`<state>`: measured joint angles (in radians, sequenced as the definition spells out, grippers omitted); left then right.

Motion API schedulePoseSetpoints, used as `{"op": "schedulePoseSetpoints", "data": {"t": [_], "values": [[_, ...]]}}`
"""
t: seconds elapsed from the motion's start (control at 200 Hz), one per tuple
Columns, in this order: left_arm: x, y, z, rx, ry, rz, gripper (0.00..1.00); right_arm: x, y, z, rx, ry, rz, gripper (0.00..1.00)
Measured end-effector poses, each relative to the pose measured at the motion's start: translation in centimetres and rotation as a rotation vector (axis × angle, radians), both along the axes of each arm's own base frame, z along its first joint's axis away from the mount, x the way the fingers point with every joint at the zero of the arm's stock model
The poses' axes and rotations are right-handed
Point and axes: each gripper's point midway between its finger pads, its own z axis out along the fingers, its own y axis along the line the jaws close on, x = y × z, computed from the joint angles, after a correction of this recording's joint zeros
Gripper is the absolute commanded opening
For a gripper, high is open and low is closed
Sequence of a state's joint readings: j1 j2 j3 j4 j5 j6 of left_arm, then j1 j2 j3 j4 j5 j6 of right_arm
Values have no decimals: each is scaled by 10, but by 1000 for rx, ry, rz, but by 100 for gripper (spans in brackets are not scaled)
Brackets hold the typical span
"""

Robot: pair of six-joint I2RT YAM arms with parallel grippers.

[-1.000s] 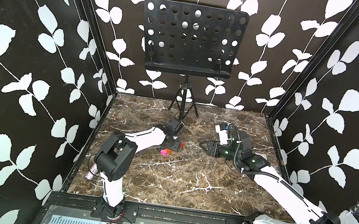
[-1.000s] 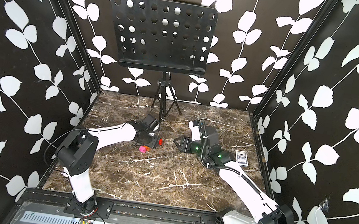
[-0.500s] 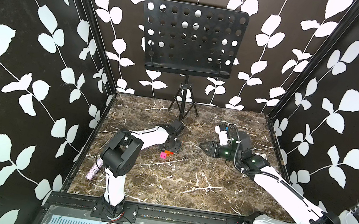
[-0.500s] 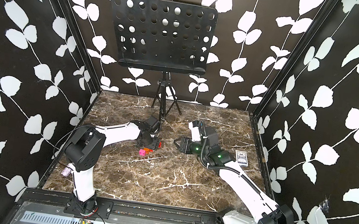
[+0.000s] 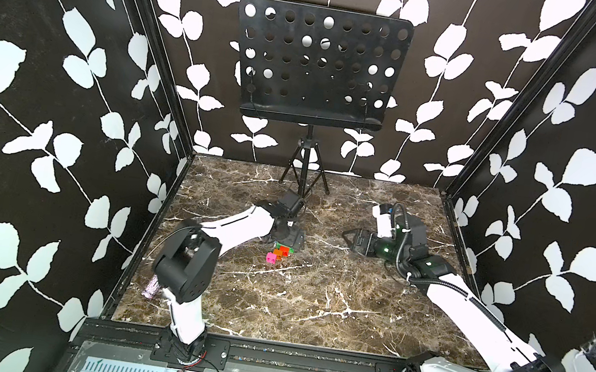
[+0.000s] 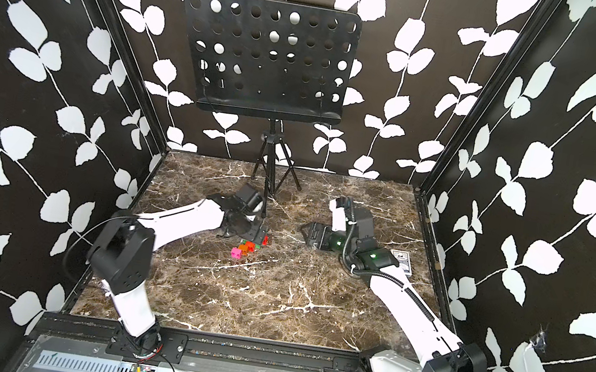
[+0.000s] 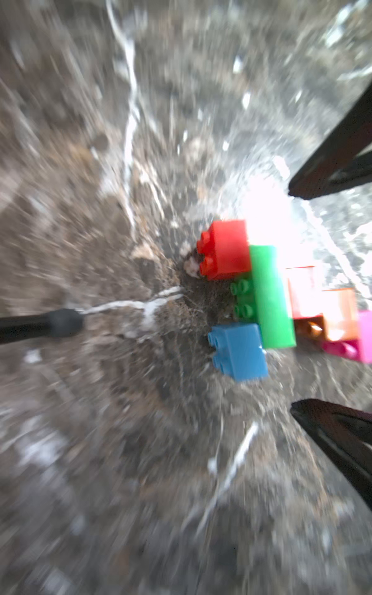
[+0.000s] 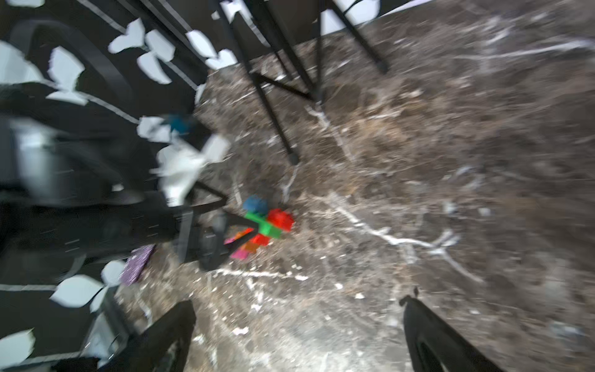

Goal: Assemble the letter y with lego
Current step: Place the lego brick at the center of the board.

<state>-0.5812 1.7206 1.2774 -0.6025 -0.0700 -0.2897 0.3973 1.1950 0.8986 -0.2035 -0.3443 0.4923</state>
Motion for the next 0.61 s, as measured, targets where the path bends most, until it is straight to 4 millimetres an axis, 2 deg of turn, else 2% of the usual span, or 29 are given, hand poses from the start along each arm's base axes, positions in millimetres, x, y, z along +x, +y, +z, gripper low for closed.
{"op": "schedulePoseSetpoints", "data": {"t": [0.05,0.115,0.17,0.24,0.32,0.37,0.41,0.5,0.605], "values": [[3,9,19,-25,-42,4,99,11,-17,-5,-31,-8,-55,99],[13,30,42,-53,-112,27,99,25,-45,-14,-86,-18,-137,99],[23,58,55,-56,-181,63,99,33,-71,-26,-139,-19,-209,99],[33,95,58,-55,-250,130,99,38,-103,-41,-214,-18,-294,99],[34,139,42,-36,-293,214,99,39,-134,-56,-305,-17,-374,99],[31,166,24,-6,-313,261,99,40,-150,-63,-369,-28,-413,99],[27,180,8,16,-319,277,99,39,-158,-67,-411,-38,-430,99],[16,194,-23,66,-331,259,99,38,-175,-78,-513,-65,-465,99],[16,197,-40,99,-401,218,99,35,-189,-95,-602,-89,-490,99]]}}
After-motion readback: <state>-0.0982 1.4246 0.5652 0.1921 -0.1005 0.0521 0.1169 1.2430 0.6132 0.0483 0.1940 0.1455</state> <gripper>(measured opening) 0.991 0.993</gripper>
